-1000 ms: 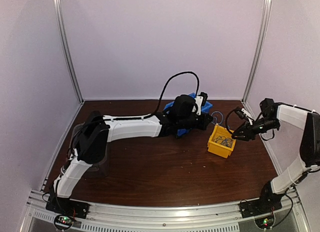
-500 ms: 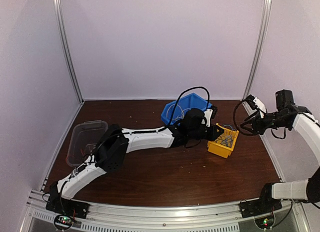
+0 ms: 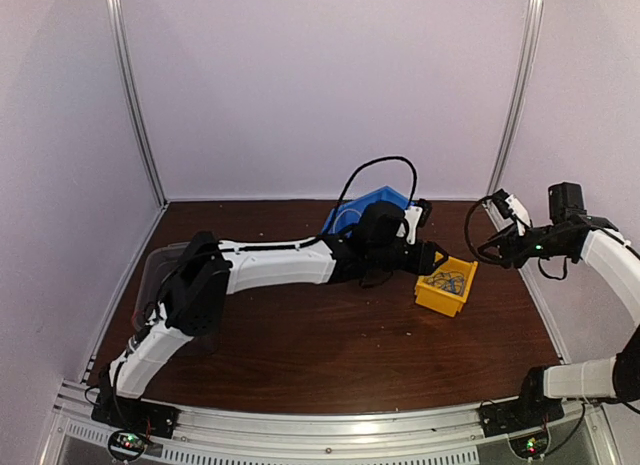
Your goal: Untangle the cables
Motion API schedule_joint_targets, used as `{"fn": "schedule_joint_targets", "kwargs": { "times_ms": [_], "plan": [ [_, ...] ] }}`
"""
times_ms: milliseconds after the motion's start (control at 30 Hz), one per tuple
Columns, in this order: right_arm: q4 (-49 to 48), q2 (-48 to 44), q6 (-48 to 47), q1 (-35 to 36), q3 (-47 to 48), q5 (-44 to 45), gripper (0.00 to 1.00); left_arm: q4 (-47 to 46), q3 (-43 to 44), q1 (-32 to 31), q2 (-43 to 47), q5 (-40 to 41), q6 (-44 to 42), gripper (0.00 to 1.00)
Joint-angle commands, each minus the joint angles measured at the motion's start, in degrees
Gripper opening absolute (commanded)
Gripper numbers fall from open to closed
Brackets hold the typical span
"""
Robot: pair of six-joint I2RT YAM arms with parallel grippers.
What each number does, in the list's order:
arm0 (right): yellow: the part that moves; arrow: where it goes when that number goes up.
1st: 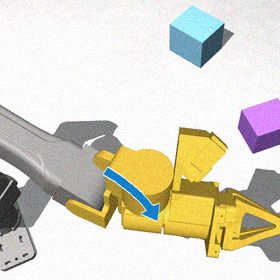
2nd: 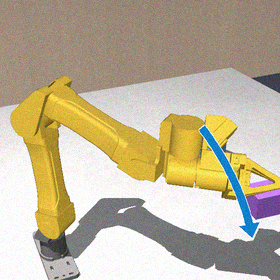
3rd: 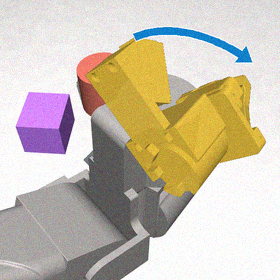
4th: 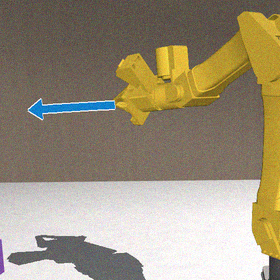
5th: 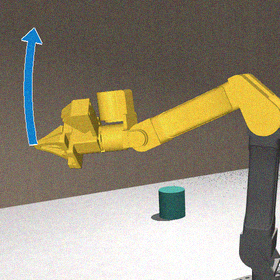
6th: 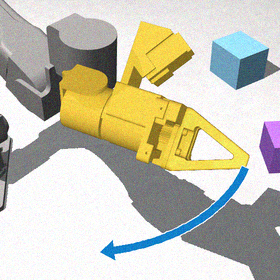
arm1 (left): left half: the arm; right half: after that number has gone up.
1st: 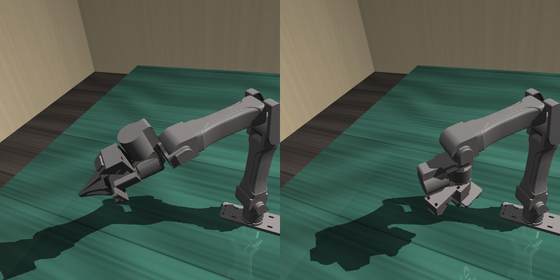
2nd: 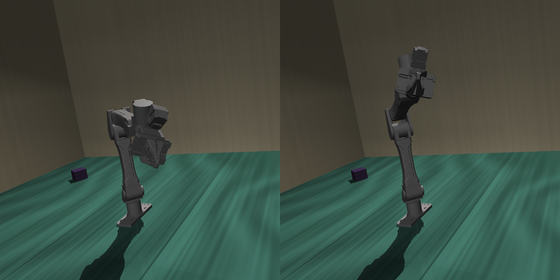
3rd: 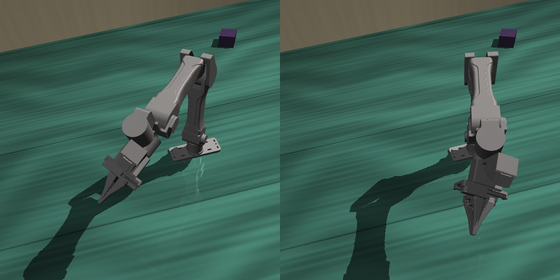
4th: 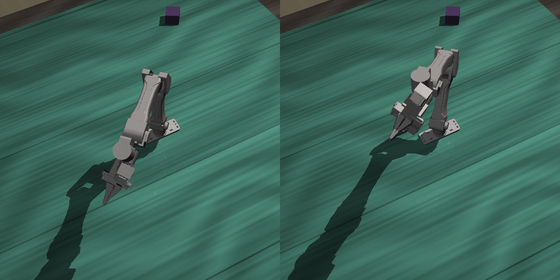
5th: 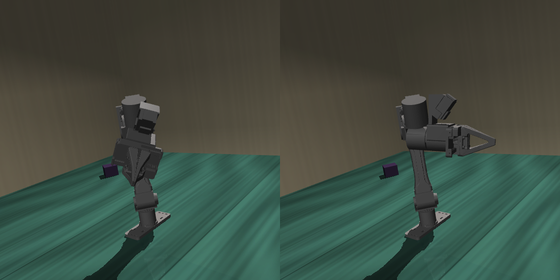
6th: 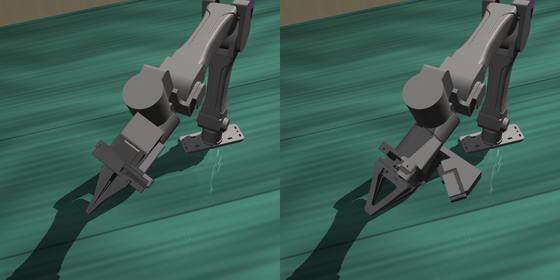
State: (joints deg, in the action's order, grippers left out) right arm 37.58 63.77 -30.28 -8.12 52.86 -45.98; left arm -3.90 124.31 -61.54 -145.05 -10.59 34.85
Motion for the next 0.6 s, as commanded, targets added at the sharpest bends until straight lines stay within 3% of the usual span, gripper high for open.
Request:
{"fn": "schedule_joint_targets", "kwargs": {
  "times_ms": [0, 100, 200, 367, 467, 567],
  "plan": [
    [-5.85, -0.64, 5.03, -0.14, 0.63, 0.04, 0.55, -0.63, -7.11, 1.76, 14.17, 4.06, -7.59, 0.56],
    [-10.71, -0.85, 8.50, -0.14, 1.76, 2.11, 0.62, 1.32, -14.00, 2.71, 22.39, 9.12, -13.04, 0.58],
    [-15.59, -1.23, 11.72, -0.14, 2.39, 5.98, 0.83, 6.05, -18.57, 4.26, 28.76, 13.73, -15.93, 0.64],
    [-17.49, -0.23, 13.08, -0.14, 5.89, 14.51, 0.93, 16.48, -24.32, 6.87, 36.53, 21.04, -15.48, 0.69],
    [-27.93, -1.58, 23.56, -0.10, 2.71, 24.20, 1.00, 18.58, -31.78, 9.22, 42.14, 24.03, -13.88, 0.84],
    [-29.62, -0.96, 27.47, 0.03, 2.97, 24.80, 1.00, 20.88, -37.82, 13.00, 47.14, 24.90, -12.06, 0.97]
  ]
}}
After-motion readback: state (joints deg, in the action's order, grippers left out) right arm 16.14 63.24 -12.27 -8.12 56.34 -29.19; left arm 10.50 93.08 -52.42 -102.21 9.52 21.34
